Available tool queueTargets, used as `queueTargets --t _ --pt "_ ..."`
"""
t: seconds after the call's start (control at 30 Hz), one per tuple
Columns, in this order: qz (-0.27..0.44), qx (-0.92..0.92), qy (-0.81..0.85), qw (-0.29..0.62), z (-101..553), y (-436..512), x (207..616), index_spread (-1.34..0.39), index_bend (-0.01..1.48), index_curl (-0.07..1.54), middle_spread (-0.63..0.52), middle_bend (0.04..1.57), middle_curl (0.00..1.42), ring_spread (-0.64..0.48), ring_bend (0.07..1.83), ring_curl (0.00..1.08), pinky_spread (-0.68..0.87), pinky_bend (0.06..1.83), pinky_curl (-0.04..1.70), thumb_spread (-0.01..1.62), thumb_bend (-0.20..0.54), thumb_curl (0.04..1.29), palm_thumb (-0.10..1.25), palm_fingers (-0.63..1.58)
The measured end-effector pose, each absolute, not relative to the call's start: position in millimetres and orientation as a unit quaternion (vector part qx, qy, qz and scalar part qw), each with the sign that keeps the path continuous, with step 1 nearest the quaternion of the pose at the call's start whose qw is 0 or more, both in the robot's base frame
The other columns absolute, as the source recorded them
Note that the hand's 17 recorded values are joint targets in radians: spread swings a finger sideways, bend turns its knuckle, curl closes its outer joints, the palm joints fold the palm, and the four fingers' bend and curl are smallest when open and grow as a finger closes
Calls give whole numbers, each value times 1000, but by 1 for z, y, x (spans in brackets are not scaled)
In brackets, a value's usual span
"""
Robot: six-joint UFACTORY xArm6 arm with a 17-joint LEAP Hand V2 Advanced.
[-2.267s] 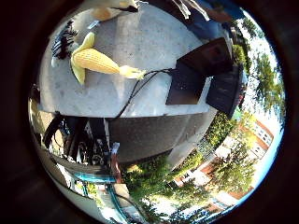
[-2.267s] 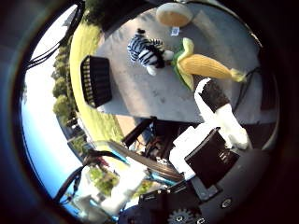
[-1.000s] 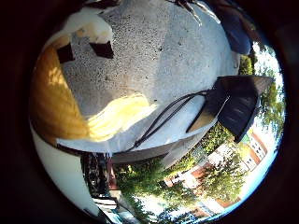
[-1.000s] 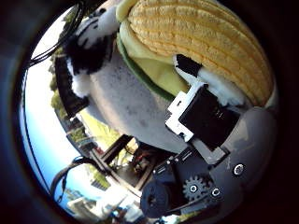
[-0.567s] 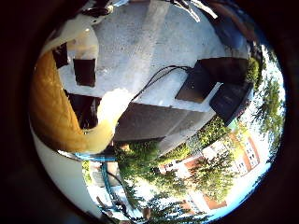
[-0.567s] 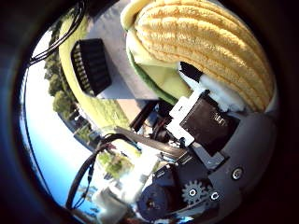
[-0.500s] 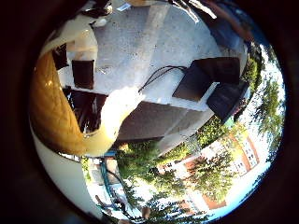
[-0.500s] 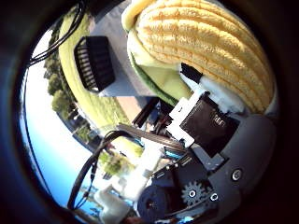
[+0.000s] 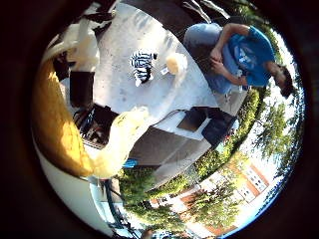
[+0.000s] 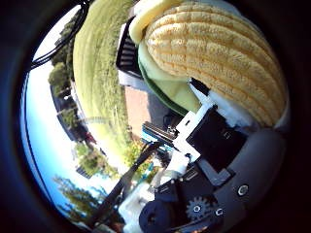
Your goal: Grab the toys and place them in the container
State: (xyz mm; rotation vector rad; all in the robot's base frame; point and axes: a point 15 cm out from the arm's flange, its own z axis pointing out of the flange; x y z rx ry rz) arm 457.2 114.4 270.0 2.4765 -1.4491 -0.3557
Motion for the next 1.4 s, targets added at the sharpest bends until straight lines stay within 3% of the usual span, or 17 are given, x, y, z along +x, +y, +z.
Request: queueTargets --t 0.37,0.67,0.83,0.9,0.97,1.07,1.2,1.4 --pt "-34 900 -432 41 210 290 499 -1186 798 -20 -197 1186 1084 -109 1417 852 145 1463 911 1142 -16 743 1012 939" --pt "20 908 -417 -41 132 376 533 -1187 852 -13 -193 1174 1082 -112 1388 843 143 1434 925 1121 -30 736 885 923" --pt "25 910 -410 -49 91 388 537 -998 971 40 -164 1041 1008 -40 1268 769 195 1317 876 1145 -33 677 850 968" --pt "25 913 -406 -44 80 388 536 -834 971 61 -146 889 932 2 1173 724 234 1272 851 1150 -40 643 814 844" --pt "25 915 -400 -36 73 384 536 -637 829 43 -121 595 834 87 1105 706 286 1292 854 1140 -59 601 746 322" --pt "27 923 -383 -25 68 379 535 -517 746 67 -67 415 721 165 944 634 348 1206 816 1123 -62 560 685 -52" --pt "32 931 -364 -10 68 370 535 -462 527 57 43 202 552 267 686 438 440 1106 678 1109 -53 484 607 -159" --pt "38 926 -374 -16 90 348 553 -453 327 88 157 130 427 319 569 362 512 1020 592 1099 -35 417 581 -105"
